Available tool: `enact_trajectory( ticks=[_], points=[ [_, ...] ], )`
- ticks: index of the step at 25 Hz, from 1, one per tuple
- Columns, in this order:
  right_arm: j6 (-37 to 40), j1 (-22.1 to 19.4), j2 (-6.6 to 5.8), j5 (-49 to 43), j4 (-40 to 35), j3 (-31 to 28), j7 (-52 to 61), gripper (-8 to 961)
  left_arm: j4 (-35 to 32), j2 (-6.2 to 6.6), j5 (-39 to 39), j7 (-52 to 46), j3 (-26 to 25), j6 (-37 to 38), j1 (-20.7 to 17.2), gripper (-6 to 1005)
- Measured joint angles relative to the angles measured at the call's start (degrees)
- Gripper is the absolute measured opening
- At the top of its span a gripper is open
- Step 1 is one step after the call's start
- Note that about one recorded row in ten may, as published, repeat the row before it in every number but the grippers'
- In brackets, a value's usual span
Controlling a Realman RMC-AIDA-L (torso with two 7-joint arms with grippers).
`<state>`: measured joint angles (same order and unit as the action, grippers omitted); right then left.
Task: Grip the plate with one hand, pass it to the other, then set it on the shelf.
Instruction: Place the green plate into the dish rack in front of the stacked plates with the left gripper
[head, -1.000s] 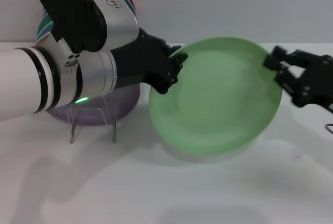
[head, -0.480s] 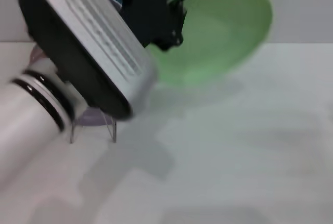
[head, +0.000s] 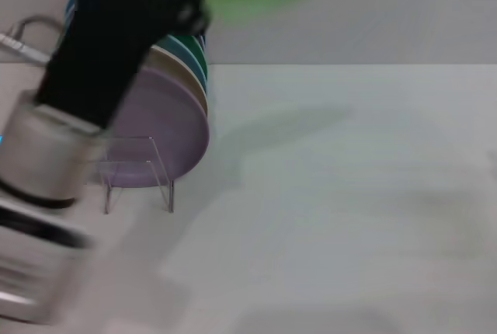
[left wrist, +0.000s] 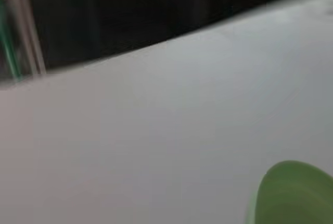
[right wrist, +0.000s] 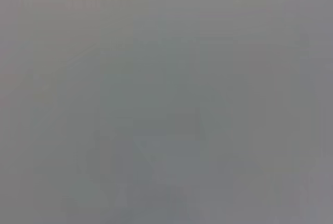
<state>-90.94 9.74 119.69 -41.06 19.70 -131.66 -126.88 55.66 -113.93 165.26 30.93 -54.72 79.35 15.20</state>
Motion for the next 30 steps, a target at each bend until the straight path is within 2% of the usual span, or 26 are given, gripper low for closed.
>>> enact_trajectory(
  ticks=[1, 3, 4, 5, 6, 7, 8, 9, 10, 13, 20, 25, 30],
  points=[
    [0.3, 0.1, -0.04, -0.1, -0.1, 0.0, -0.1, 806, 0.0, 0.00, 0.0, 0.0, 0.0, 0.0, 0.0, 69],
    [0.7, 0.3, -0.11, -0.3, -0.1, 0.1, -0.2, 807, -9.0, 2.28, 0.2, -10.0, -0.2, 4.7, 3.0, 68],
    [1.0, 0.4, -0.17, -0.5, -0.1, 0.1, -0.3, 807, -12.6, 3.03, 0.2, -12.6, -0.1, 6.5, 4.2, 68],
    [1.5, 0.8, -0.23, -0.8, -0.2, 0.1, -0.4, 807, -24.5, 4.08, 0.2, -15.9, 0.4, 12.6, 8.1, 68],
    [1.5, 0.8, -0.23, -0.8, -0.2, 0.1, -0.4, 807, -24.5, 4.08, 0.2, -15.9, 0.4, 12.6, 8.1, 67],
    [1.8, 1.2, -0.28, -1.5, -0.2, 0.1, -0.4, 807, -28.1, 4.08, 0.2, -16.0, 0.5, 14.5, 9.3, 65],
    [1.8, 1.4, -0.30, -1.9, -0.2, 0.1, -0.4, 807, -39.5, 3.86, 0.3, -16.3, 0.6, 21.0, 12.8, 64],
    [1.8, 1.4, -0.30, -1.9, -0.2, 0.1, -0.4, 807, -39.5, 3.86, 0.3, -16.3, 0.6, 21.0, 12.8, 63],
    [1.9, 1.8, -0.33, -2.4, -0.3, 0.1, -0.4, 807, -45.7, 3.77, 0.3, -16.4, 0.6, 23.7, 14.5, 62],
    [1.9, 2.1, -0.36, -2.9, -0.3, 0.1, -0.4, 807, -48.3, 3.88, 0.3, -15.8, 0.7, 24.3, 15.1, 59],
    [1.1, 2.5, -0.43, -3.5, -0.5, 0.4, -0.8, 808, -51.9, 5.13, 0.3, -14.4, 1.6, 23.9, 16.1, 61],
    [0.2, 2.5, -0.43, -3.6, -0.5, 1.8, -2.3, 806, -52.2, 6.02, 0.3, -13.7, 2.0, 23.6, 16.3, 62],
    [-0.4, 2.9, -0.42, -3.6, -0.7, 2.2, -2.7, 807, -53.2, 6.21, 0.3, -13.3, 2.3, 23.4, 16.3, 64]
  ],
)
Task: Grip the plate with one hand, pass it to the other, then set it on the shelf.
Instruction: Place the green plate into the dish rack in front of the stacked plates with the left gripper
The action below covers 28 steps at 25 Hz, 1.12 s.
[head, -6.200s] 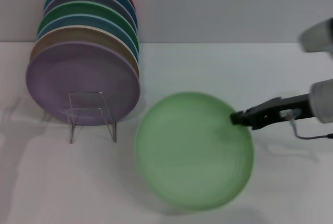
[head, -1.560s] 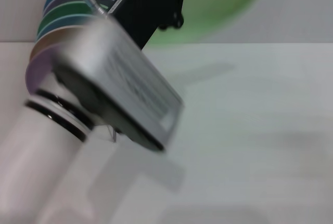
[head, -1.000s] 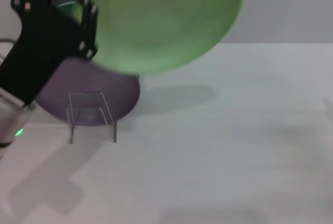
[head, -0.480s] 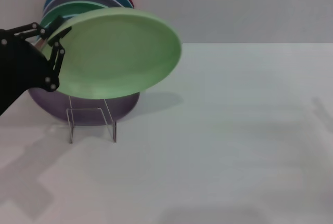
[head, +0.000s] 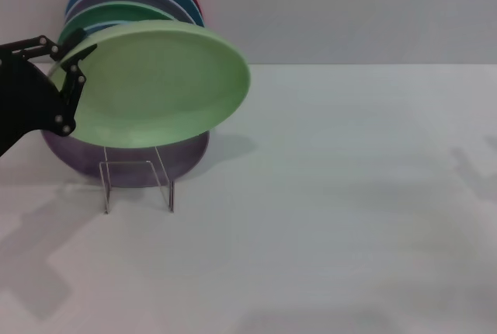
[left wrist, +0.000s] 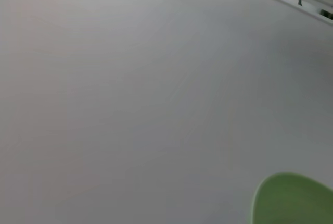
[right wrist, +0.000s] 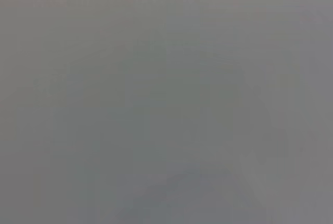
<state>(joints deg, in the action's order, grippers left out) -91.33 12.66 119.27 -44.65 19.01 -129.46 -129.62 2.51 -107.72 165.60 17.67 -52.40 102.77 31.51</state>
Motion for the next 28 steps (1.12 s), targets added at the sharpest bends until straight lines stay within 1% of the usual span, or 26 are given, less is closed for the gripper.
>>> enact_trajectory(
  ticks=[10, 16, 20, 22, 24, 28],
  points=[
    [-0.9, 0.1, 0.00, -0.1, 0.0, 0.6, 0.0, 808, -2.4, 0.04, 0.0, 0.9, 0.5, -1.3, -0.1, 66],
    [-0.9, 0.1, 0.00, -0.1, 0.0, 0.9, 0.0, 807, -2.4, -0.11, 0.0, 1.4, 0.3, -2.3, -0.4, 68],
    [-1.2, 0.1, 0.00, -0.4, 0.1, 0.9, 0.0, 806, -2.4, -1.12, -0.1, 1.6, -1.3, -3.4, -0.7, 69],
    [-1.4, 0.1, 0.00, -0.5, 0.2, 0.9, 0.0, 806, -2.4, -1.25, -0.1, 1.7, -1.3, -3.7, -0.7, 69],
    [-1.5, 0.1, 0.00, -0.5, 0.2, 0.9, 0.0, 806, -2.4, -1.71, -0.2, 2.1, -1.5, -4.5, -0.8, 70],
    [-1.7, 0.1, 0.00, -0.6, 0.3, 0.9, 0.0, 807, -1.9, -2.68, -0.4, 3.5, -2.7, -5.6, -0.7, 147]
  ],
)
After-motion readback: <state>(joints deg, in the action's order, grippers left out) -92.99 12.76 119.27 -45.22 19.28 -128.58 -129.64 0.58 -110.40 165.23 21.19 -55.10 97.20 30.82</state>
